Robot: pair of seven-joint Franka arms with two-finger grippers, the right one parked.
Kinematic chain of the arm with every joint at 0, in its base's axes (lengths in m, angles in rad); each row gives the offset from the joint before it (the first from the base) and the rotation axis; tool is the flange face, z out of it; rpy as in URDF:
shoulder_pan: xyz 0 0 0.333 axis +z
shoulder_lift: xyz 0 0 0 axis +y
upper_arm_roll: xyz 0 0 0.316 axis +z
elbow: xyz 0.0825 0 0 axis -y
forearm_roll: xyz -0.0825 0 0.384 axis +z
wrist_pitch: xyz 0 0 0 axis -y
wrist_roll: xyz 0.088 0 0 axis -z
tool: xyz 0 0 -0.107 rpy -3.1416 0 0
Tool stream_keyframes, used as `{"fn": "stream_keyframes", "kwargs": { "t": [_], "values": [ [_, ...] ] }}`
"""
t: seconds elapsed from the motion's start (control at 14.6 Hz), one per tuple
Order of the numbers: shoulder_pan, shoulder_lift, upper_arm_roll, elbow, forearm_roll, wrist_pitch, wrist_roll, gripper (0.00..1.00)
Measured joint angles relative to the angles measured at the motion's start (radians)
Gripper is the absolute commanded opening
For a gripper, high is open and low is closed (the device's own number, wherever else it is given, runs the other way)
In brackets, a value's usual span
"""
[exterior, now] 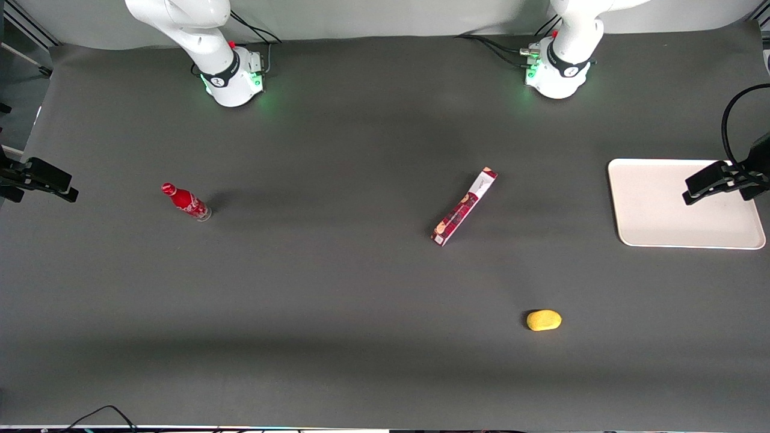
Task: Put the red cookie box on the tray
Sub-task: 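Move the left gripper over the red plaid shortbread box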
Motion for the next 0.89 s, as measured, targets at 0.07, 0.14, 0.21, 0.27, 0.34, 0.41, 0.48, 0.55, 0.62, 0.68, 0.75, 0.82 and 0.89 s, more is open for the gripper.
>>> {"fn": "stream_keyframes", "kwargs": {
  "t": [0.07,0.14,0.21,0.27,0.34,0.41,0.48,0.55,0.62,0.68,0.75,0.82,0.89],
  "values": [
    [0.0,0.0,0.0,0.0,0.0,0.0,0.0,1.0],
    [0.0,0.0,0.0,0.0,0.0,0.0,0.0,1.0],
    [0.0,0.0,0.0,0.0,0.0,0.0,0.0,1.0],
    [-0.001,0.0,0.0,0.0,0.0,0.0,0.0,1.0],
    [-0.002,0.0,0.0,0.0,0.0,0.0,0.0,1.0],
    [-0.006,0.0,-0.001,0.0,0.0,0.0,0.0,1.0],
    [-0.013,0.0,-0.002,-0.003,0.0,0.0,0.0,1.0],
    [-0.024,0.001,-0.003,-0.008,-0.002,-0.001,0.0,1.0],
    [-0.04,0.001,-0.006,-0.022,-0.004,-0.001,0.0,1.0],
    [-0.06,0.003,-0.011,-0.044,-0.005,-0.004,0.002,1.0],
    [-0.085,0.004,-0.02,-0.073,-0.006,-0.004,0.002,1.0],
    [-0.109,0.006,-0.036,-0.107,-0.007,0.002,0.002,1.0],
    [-0.134,0.008,-0.063,-0.146,-0.008,0.022,0.002,1.0]
  ]
}}
